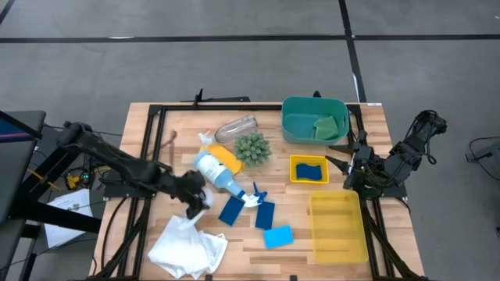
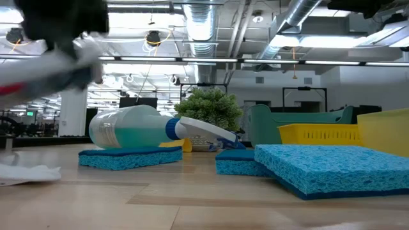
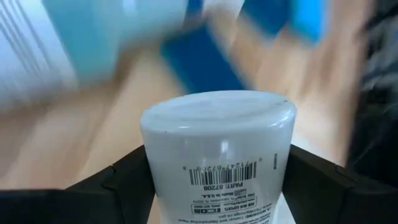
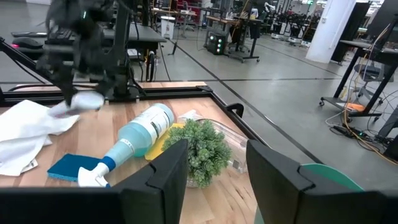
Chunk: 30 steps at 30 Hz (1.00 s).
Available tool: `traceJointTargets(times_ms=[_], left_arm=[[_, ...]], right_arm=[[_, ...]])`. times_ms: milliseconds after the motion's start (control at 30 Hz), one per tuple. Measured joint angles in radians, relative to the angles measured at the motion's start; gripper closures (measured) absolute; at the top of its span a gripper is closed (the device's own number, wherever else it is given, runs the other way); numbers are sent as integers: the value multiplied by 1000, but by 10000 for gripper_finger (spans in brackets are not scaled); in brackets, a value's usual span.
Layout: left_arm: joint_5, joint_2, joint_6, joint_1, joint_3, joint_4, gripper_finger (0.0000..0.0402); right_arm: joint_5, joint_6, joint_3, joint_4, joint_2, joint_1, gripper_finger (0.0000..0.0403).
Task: Pick & Place Kitchen Items
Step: Put the white bottle into the yellow bin
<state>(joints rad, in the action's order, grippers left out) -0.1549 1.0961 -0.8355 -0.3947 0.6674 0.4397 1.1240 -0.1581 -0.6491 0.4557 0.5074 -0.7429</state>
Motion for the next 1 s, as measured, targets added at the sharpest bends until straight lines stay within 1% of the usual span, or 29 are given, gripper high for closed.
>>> traceJointTargets(times_ms=[100,200,267,367,467,533,700,767,900,1000], left_arm=[[-117,-105,82,-2,0,-72,121],[-242,-174,196,-3,0,-187,123],[-312,-192,292,-3,0,-295,124],[-355,-184,450,-3,0,-489,123],[-355,-137,605,-3,1,-685,122],[-353,-91,701,-3,1,-806,124],[-341,51,883,26,2,-1150,121],[-297,116,950,51,2,-1319,120],[-181,240,959,113,2,-1660,122],[-155,319,931,157,2,-1843,122]], right_arm=[[1,1,0,0,0,0,249],[2,9,0,0,0,0,249],[2,15,0,0,0,0,249],[2,37,0,0,2,0,249],[3,64,0,-11,13,0,249],[3,101,0,-51,31,0,249],[0,258,0,-173,106,0,249],[-7,335,0,-237,160,0,249],[-23,544,0,-439,288,23,249],[-23,730,0,-632,384,63,249]])
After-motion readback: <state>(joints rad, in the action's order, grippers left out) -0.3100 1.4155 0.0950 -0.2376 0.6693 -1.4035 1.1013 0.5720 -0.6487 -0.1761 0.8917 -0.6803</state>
